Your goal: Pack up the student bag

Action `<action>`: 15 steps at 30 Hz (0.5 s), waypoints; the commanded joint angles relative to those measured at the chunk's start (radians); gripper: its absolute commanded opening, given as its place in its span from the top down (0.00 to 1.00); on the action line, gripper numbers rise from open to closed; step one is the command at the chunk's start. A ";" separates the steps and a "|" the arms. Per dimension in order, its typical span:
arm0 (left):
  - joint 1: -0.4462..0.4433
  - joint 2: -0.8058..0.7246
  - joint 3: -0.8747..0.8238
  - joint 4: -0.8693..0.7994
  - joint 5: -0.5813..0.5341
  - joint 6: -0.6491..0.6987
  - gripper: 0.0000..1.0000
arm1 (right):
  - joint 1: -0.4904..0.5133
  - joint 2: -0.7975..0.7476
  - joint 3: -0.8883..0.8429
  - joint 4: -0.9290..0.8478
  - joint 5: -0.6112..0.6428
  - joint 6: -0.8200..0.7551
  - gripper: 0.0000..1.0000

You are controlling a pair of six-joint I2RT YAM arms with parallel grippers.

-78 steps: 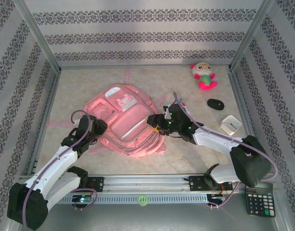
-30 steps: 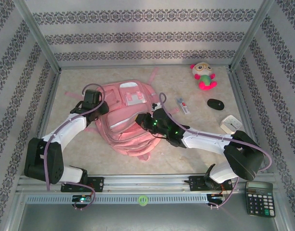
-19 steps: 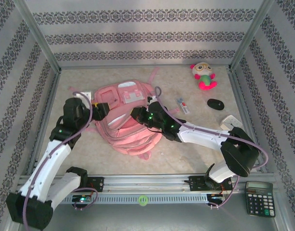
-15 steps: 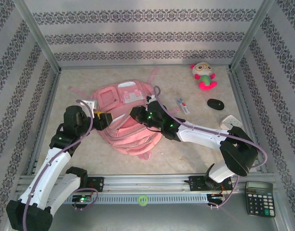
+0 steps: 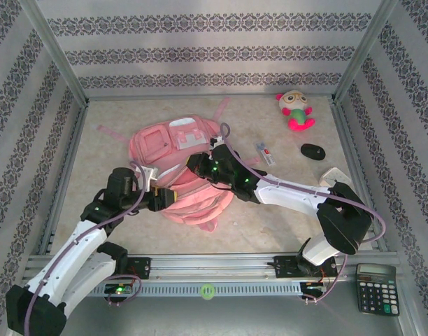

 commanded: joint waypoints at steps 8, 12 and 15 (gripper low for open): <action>-0.075 0.130 -0.011 0.068 -0.322 -0.129 0.55 | 0.008 -0.001 0.063 0.072 -0.029 -0.032 1.00; -0.074 0.191 0.013 0.083 -0.379 -0.139 0.68 | 0.008 -0.002 0.070 0.063 -0.042 -0.038 1.00; -0.074 0.215 0.050 0.012 -0.436 -0.141 0.94 | 0.001 -0.012 0.064 0.052 -0.053 -0.047 1.00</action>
